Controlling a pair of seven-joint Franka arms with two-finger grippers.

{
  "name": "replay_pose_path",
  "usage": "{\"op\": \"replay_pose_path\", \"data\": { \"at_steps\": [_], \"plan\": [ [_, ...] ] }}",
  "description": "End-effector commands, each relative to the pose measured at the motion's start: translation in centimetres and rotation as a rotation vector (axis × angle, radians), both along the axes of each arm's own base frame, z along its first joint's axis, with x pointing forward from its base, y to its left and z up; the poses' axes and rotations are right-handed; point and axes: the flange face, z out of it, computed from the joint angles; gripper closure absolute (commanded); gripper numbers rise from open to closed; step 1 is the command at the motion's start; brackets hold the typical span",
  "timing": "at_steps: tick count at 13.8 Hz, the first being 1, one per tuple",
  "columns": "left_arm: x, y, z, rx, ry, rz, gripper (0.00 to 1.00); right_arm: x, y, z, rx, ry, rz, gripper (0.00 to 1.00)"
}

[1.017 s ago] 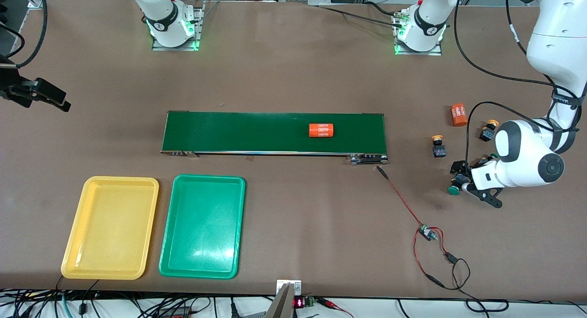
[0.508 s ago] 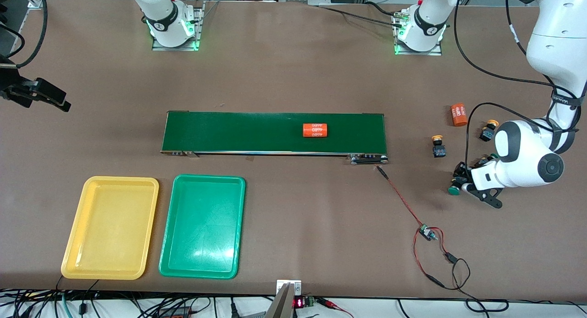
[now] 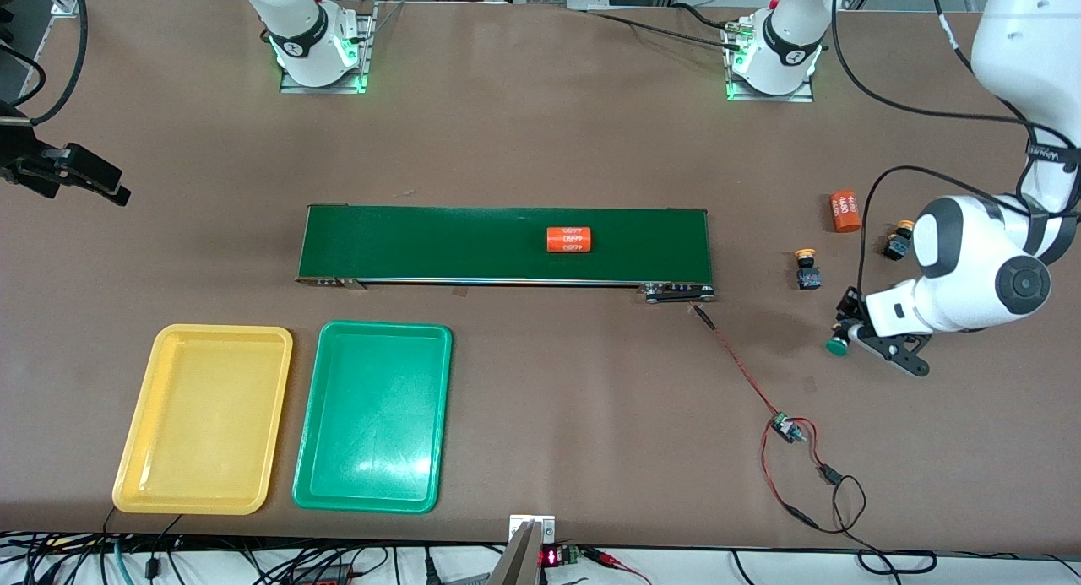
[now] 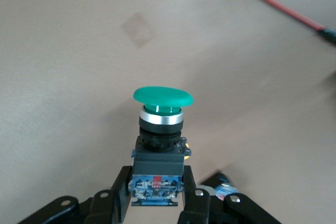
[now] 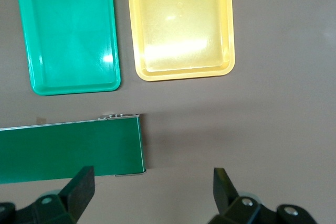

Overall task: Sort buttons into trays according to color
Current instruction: 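Place the green button on the conveyor belt and open the left gripper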

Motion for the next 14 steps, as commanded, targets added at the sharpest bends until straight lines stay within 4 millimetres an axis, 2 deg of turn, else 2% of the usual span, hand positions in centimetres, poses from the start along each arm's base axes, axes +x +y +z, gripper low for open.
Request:
{"op": "replay_pose_path", "data": {
  "at_steps": [1,4,10,12,14],
  "plan": [
    [-3.7,-5.3,4.1,0.043,0.006,0.074,1.00,-0.1,0.1,0.2,0.015,0.002,0.005,0.00],
    [-6.6,-11.3,5.8,0.076,0.008,0.170,1.00,-0.2,0.2,0.3,0.015,0.001,0.006,0.00],
    [-10.6,-23.3,5.5,0.083,0.082,0.316,1.00,-0.1,0.3,0.2,0.015,0.002,0.010,0.00],
    [-11.6,-25.9,4.6,0.076,0.106,0.332,1.00,-0.1,0.3,0.3,0.014,0.001,0.011,0.00],
    [-12.2,-26.7,3.9,0.045,0.147,0.376,1.00,-0.1,0.7,0.2,0.015,0.004,0.017,0.00]
  ]
}}
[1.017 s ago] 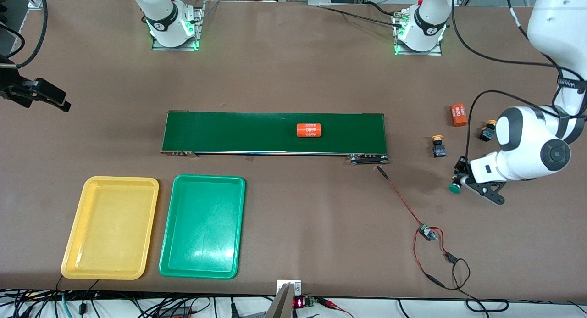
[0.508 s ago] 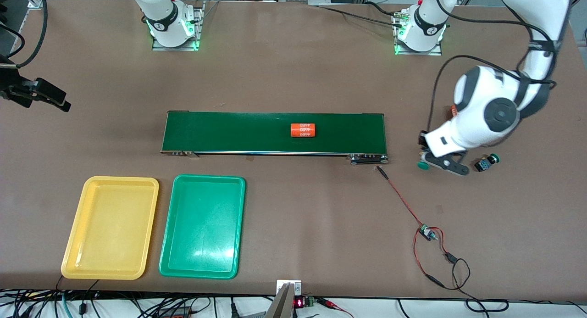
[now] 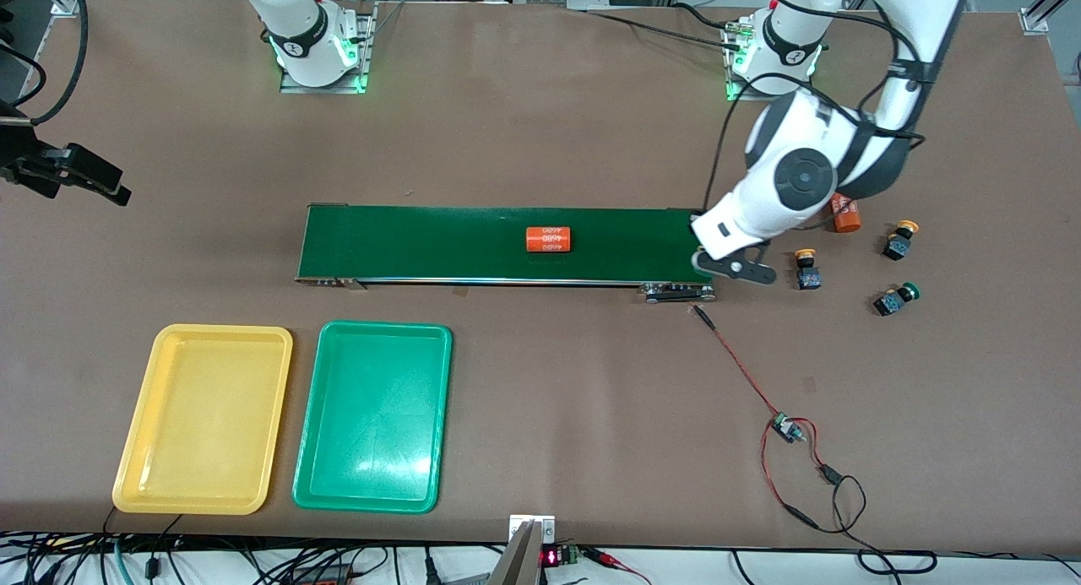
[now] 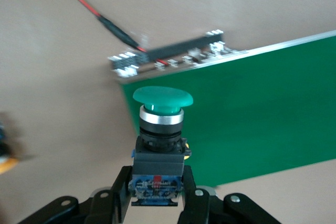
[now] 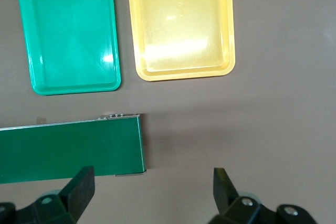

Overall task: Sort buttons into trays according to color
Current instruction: 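Place the green button on the conveyor belt and open the left gripper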

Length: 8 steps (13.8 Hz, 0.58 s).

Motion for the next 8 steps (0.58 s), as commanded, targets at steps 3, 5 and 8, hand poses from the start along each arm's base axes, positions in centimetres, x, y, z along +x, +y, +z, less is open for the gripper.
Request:
{"op": "replay_pose_path", "data": {
  "at_steps": [3,5,8],
  "plan": [
    [-0.4,0.0,-1.7,-0.027,0.054,0.073,1.00,-0.1,0.7,0.2,0.015,0.004,0.016,0.00],
    [-0.2,0.0,-2.7,-0.019,0.061,0.145,1.00,-0.1,0.7,0.2,0.015,0.004,0.017,0.00],
    [-0.1,-0.3,-3.9,-0.011,0.070,0.219,1.00,-0.2,0.7,0.2,0.015,0.005,0.018,0.00]
  ]
}}
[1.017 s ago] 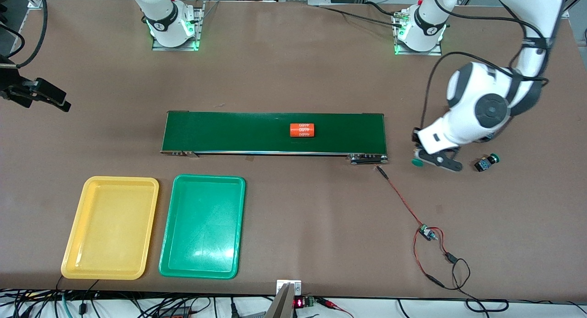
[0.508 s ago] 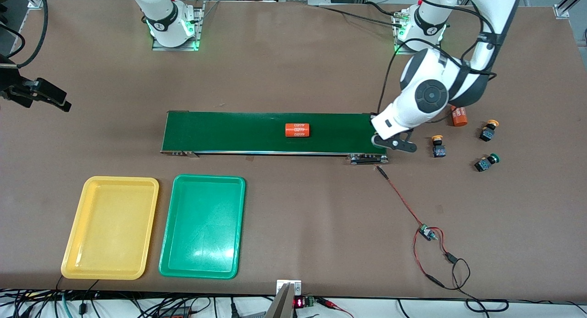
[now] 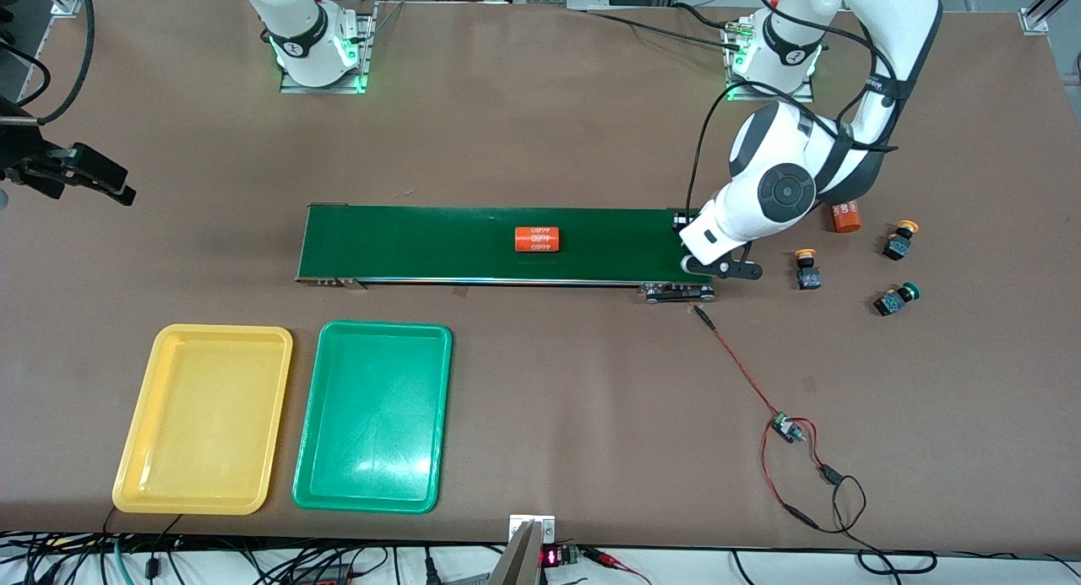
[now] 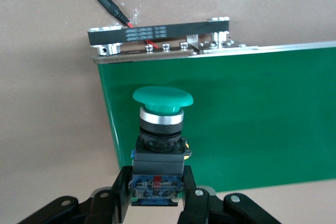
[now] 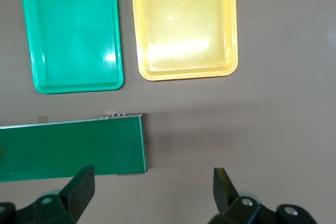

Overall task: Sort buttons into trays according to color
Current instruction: 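Place the green button on the conveyor belt and open the left gripper, then move the left gripper over the second orange cylinder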

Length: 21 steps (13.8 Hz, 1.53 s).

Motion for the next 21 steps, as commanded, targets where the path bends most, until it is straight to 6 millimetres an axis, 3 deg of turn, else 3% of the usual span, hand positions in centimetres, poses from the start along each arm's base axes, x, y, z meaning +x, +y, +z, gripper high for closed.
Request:
{"op": "replay_pose_path", "data": {
  "at_steps": [1,5,6,7,8,9,14,15,16,19,21],
  "plan": [
    [0.2,-0.3,-0.7,-0.017,0.020,0.092,1.00,-0.2,0.3,0.2,0.015,0.005,0.010,0.00],
    [-0.3,-1.4,-1.1,-0.016,0.032,0.113,0.99,-0.2,0.3,0.2,0.015,0.005,0.010,0.00],
    [-0.3,-1.5,-1.1,-0.018,0.026,0.114,0.92,-0.2,0.3,0.2,0.015,0.005,0.010,0.00],
    [-0.2,-1.5,-1.4,-0.017,0.031,0.115,0.56,-0.2,0.3,0.2,0.015,0.005,0.010,0.00],
    [0.0,-1.5,-1.3,-0.022,0.025,0.105,0.05,-0.2,0.3,0.2,0.015,0.005,0.010,0.00],
    [0.2,-1.4,-0.7,-0.025,0.018,0.104,0.00,-0.2,0.3,0.2,0.015,0.005,0.010,0.00],
    [1.3,-1.5,5.8,-0.054,-0.091,0.100,0.00,-0.2,0.3,0.2,0.015,0.005,0.010,0.00],
    [2.0,-0.6,6.9,-0.054,-0.115,0.112,0.00,-0.2,0.3,0.2,0.015,0.005,0.010,0.00],
    [2.5,0.9,7.4,-0.055,-0.122,0.103,0.00,-0.2,0.3,0.2,0.015,0.005,0.010,0.00],
    [4.3,10.1,6.9,-0.085,-0.082,0.016,0.00,-0.2,0.3,0.2,0.015,0.005,0.010,0.00],
    [4.4,14.9,6.4,-0.117,-0.046,-0.057,0.00,-0.2,0.3,0.2,0.015,0.005,0.012,0.00]
  ]
}}
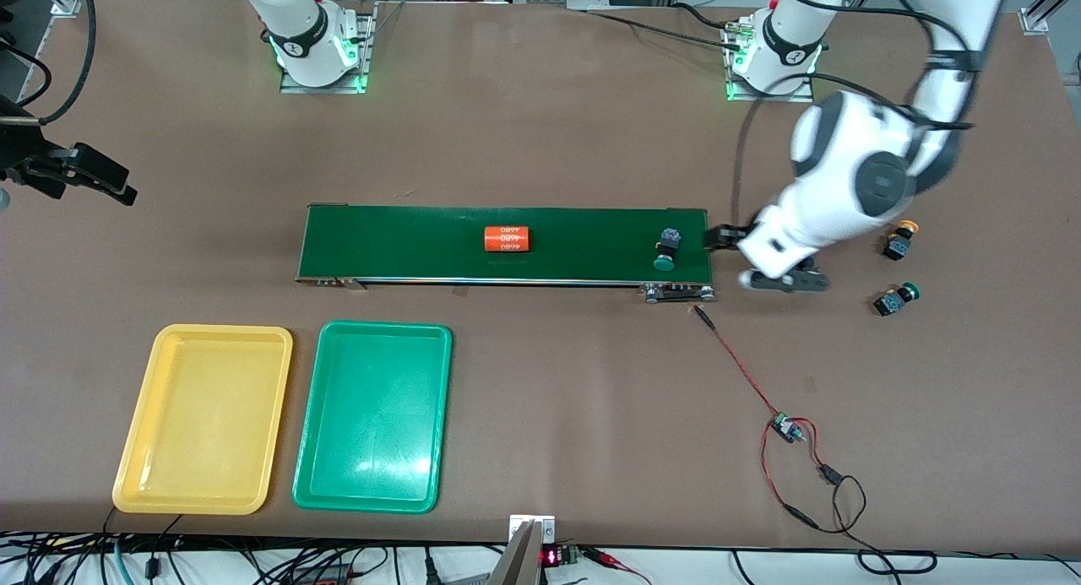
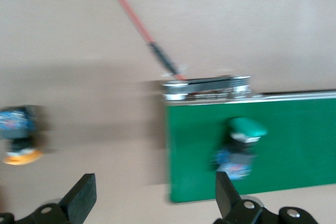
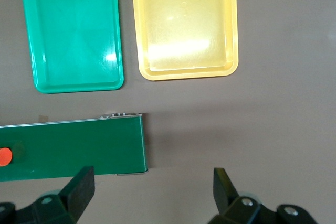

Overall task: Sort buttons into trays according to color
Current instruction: 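Move the left gripper over the second orange cylinder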

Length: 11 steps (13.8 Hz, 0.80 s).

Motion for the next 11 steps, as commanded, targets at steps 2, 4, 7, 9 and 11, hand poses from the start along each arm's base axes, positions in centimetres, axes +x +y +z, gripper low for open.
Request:
{"op": "replay_pose_path", "data": {
  "at_steps": [2,4,7,9,11],
  "plan": [
    [-0.7,7.2,-0.5,-0.023,0.065,-0.104,0.00,-0.2,0.2,0.2,0.015,0.004,0.009,0.00],
    [-1.4,8.7,0.1,0.060,0.083,-0.145,0.00,-0.2,0.2,0.2,0.015,0.004,0.009,0.00],
    [-2.7,13.4,-1.0,0.109,0.110,-0.102,0.00,-0.2,0.4,0.2,0.015,0.006,0.011,0.00],
    [-4.3,16.5,-3.0,0.104,0.120,-0.054,0.00,-0.2,0.7,0.3,0.015,0.004,0.017,0.00],
    [-6.7,18.1,-5.2,0.109,0.097,-0.018,0.00,-0.2,1.1,0.3,0.015,0.004,0.022,0.00]
  ]
}}
